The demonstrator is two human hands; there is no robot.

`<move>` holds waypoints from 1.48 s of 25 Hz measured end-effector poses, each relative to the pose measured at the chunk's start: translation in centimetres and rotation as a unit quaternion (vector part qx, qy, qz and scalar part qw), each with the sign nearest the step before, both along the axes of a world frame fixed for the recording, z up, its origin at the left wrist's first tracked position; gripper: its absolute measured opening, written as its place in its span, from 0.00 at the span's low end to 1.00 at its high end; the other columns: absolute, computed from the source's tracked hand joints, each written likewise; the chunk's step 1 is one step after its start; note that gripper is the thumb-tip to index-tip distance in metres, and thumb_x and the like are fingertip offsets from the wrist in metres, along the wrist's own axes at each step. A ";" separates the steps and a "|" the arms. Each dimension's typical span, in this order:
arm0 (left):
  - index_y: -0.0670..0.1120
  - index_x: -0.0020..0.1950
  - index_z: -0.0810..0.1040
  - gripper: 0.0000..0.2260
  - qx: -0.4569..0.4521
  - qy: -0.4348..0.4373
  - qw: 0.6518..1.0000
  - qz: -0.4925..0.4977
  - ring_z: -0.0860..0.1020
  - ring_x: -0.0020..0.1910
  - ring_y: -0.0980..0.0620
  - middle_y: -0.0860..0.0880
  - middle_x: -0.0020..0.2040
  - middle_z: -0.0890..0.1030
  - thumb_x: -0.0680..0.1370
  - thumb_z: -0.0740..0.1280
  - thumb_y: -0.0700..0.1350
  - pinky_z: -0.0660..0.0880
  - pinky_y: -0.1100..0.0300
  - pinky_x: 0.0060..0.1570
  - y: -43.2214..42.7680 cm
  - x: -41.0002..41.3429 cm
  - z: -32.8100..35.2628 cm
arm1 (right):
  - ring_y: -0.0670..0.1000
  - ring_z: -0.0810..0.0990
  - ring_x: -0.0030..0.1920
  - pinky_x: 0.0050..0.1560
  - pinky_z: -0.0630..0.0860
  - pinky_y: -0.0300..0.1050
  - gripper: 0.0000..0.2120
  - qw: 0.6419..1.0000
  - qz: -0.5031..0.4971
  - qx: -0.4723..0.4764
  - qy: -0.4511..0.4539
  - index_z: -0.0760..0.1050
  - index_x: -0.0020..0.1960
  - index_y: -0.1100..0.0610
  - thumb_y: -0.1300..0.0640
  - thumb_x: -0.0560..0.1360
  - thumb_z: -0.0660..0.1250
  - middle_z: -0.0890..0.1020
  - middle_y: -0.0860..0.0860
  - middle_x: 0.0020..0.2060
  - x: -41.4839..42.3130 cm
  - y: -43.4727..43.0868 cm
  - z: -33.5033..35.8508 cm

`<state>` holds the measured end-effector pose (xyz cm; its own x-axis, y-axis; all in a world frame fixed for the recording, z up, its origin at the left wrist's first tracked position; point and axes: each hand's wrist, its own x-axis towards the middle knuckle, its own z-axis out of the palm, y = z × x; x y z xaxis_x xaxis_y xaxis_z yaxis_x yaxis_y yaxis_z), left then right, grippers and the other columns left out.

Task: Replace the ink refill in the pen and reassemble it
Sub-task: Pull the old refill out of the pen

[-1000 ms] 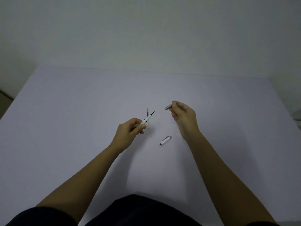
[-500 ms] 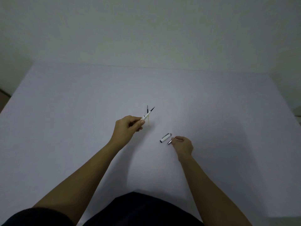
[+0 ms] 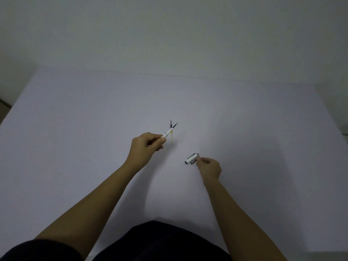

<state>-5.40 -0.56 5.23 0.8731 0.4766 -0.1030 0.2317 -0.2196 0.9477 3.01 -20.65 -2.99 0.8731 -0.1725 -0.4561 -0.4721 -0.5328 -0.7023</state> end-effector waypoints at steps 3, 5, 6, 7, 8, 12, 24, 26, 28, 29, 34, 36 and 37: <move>0.57 0.42 0.81 0.05 0.003 -0.005 1.000 0.001 0.83 0.38 0.50 0.49 0.40 0.82 0.74 0.70 0.46 0.80 0.55 0.45 0.0 0.1 0.3 | 0.56 0.83 0.48 0.48 0.76 0.42 0.10 0.997 -0.026 0.028 -0.067 0.80 0.51 0.63 0.57 0.73 0.69 0.85 0.59 0.45 0.4 0.5 1.9; 0.57 0.41 0.81 0.06 0.005 -0.005 1.000 -0.002 0.83 0.38 0.51 0.50 0.39 0.82 0.74 0.70 0.46 0.80 0.55 0.45 0.1 0.4 0.4 | 0.48 0.85 0.41 0.39 0.75 0.33 0.07 0.987 -0.018 0.110 -0.113 0.81 0.48 0.60 0.57 0.74 0.68 0.85 0.56 0.41 0.7 1.7 3.9; 0.57 0.41 0.81 0.06 0.006 -0.007 1.000 -0.006 0.83 0.38 0.51 0.50 0.39 0.82 0.74 0.70 0.46 0.80 0.54 0.45 0.1 0.4 0.4 | 0.42 0.84 0.37 0.34 0.74 0.30 0.05 0.979 0.017 0.167 -0.116 0.81 0.46 0.56 0.56 0.74 0.68 0.84 0.53 0.40 0.7 2.5 5.0; 0.57 0.41 0.81 0.06 0.011 -0.006 1.000 -0.011 0.83 0.37 0.51 0.51 0.39 0.82 0.74 0.70 0.46 0.81 0.54 0.45 0.1 0.5 0.4 | 0.39 0.83 0.36 0.34 0.75 0.29 0.03 0.968 0.074 0.212 -0.109 0.81 0.45 0.51 0.54 0.74 0.68 0.84 0.50 0.39 0.6 3.3 6.2; 0.57 0.42 0.81 0.05 0.021 -0.002 1.000 -0.014 0.83 0.37 0.51 0.51 0.39 0.82 0.74 0.70 0.46 0.81 0.53 0.45 0.5 0.9 0.1 | 0.39 0.83 0.39 0.38 0.77 0.30 0.03 0.956 0.138 0.240 -0.096 0.81 0.44 0.47 0.53 0.74 0.68 0.84 0.46 0.40 0.9 4.5 6.8; 0.51 0.47 0.82 0.03 0.062 0.014 0.997 -0.045 0.83 0.38 0.50 0.49 0.39 0.82 0.74 0.69 0.47 0.81 0.50 0.45 0.8 1.0 -0.7 | 0.42 0.83 0.48 0.51 0.78 0.33 0.05 0.921 0.207 0.318 -0.087 0.81 0.49 0.50 0.56 0.74 0.68 0.84 0.44 0.44 1.5 7.4 7.6; 0.53 0.44 0.81 0.02 0.043 0.009 0.999 -0.001 0.82 0.39 0.50 0.49 0.39 0.81 0.75 0.69 0.47 0.81 0.52 0.46 2.1 1.6 -0.7 | 0.56 0.83 0.46 0.51 0.79 0.45 0.11 0.976 0.156 0.102 -0.108 0.80 0.51 0.64 0.57 0.72 0.70 0.85 0.60 0.45 7.4 7.9 3.5; 0.50 0.46 0.82 0.03 0.049 0.009 0.999 0.002 0.82 0.39 0.51 0.49 0.39 0.81 0.75 0.69 0.46 0.80 0.55 0.45 2.7 2.8 -0.9 | 0.56 0.83 0.46 0.47 0.75 0.40 0.11 0.976 0.183 0.044 -0.114 0.81 0.50 0.64 0.57 0.71 0.71 0.85 0.60 0.45 8.0 8.6 2.3; 0.50 0.46 0.82 0.03 0.055 0.011 0.998 0.004 0.82 0.38 0.52 0.49 0.39 0.81 0.75 0.68 0.47 0.80 0.59 0.44 3.3 3.6 -1.2 | 0.56 0.83 0.47 0.46 0.73 0.39 0.11 0.975 0.188 0.015 -0.113 0.80 0.50 0.64 0.58 0.71 0.72 0.85 0.61 0.45 8.6 9.3 1.4; 0.52 0.45 0.82 0.03 0.056 0.011 0.998 0.004 0.82 0.38 0.53 0.49 0.39 0.81 0.75 0.68 0.47 0.80 0.61 0.43 3.5 3.8 -1.3 | 0.57 0.82 0.47 0.46 0.73 0.39 0.11 0.975 0.189 0.005 -0.114 0.80 0.49 0.65 0.58 0.71 0.72 0.85 0.61 0.45 8.8 9.4 1.0; 0.52 0.47 0.81 0.03 0.048 0.024 0.999 0.006 0.81 0.37 0.57 0.48 0.40 0.81 0.75 0.68 0.47 0.78 0.68 0.41 3.9 4.2 -2.5 | 0.56 0.82 0.43 0.42 0.71 0.38 0.10 0.979 0.168 0.002 -0.113 0.79 0.46 0.65 0.59 0.70 0.73 0.85 0.60 0.42 9.3 9.5 -0.4; 0.48 0.48 0.82 0.05 0.043 0.033 0.999 0.009 0.82 0.38 0.54 0.47 0.41 0.81 0.75 0.68 0.46 0.79 0.67 0.41 3.9 4.3 -3.1 | 0.52 0.80 0.39 0.42 0.72 0.39 0.09 0.981 0.154 0.016 -0.112 0.80 0.44 0.64 0.58 0.69 0.73 0.85 0.60 0.41 9.3 9.5 -0.5; 0.48 0.49 0.82 0.05 0.042 0.036 0.998 0.009 0.82 0.39 0.54 0.47 0.41 0.81 0.75 0.68 0.46 0.79 0.68 0.41 3.9 4.3 -3.3 | 0.50 0.78 0.38 0.42 0.72 0.39 0.09 0.981 0.153 0.018 -0.114 0.80 0.44 0.64 0.58 0.69 0.73 0.85 0.60 0.40 9.2 9.5 -0.5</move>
<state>-1.10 3.35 1.96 0.8555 0.5024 -0.1251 0.3039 -0.2918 0.9069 12.23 -11.15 -3.54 0.9616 0.1269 -0.2432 -0.1214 -0.5982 -0.7921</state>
